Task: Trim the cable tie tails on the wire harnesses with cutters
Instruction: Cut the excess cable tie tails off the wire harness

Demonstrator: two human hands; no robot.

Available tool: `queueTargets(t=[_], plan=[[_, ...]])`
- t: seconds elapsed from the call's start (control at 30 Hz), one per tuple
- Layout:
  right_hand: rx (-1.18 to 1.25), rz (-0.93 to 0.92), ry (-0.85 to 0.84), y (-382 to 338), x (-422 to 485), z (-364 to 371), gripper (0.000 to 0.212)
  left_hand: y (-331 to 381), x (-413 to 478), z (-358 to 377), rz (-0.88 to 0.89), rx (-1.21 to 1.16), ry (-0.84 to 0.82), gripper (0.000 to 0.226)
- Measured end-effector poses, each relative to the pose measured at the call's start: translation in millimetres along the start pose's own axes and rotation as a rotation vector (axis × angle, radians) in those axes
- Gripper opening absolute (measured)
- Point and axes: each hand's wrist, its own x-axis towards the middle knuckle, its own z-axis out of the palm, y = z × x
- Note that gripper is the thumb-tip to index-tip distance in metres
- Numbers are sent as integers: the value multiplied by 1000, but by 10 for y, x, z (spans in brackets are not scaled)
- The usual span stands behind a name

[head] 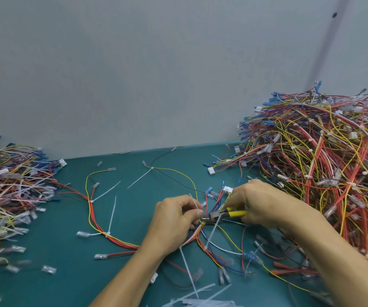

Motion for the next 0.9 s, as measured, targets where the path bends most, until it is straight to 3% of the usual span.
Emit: queueTargets(t=[0.17,0.37,0.57,0.67,0.77,0.9], plan=[[38,4,11,-24,-30,-6,11,-13,10,5,-8,4,8,28],[79,29,8,-112,-68,-38,35,-24,9,-16,-8,-24,8,18],[102,74,64,-77,-104,-152,10,105,-4,-80,-6,-294,125,21],[126,90,49,-105,-160,-209,34,257,-13,-207,6,-337,146,28],[104,64,19,-158,-223,-228,32,393,-59,-323,1,-287,79,32],[54,68,-23,-166,-354,-227,27,445,-222,-344,145,26,-164,20]])
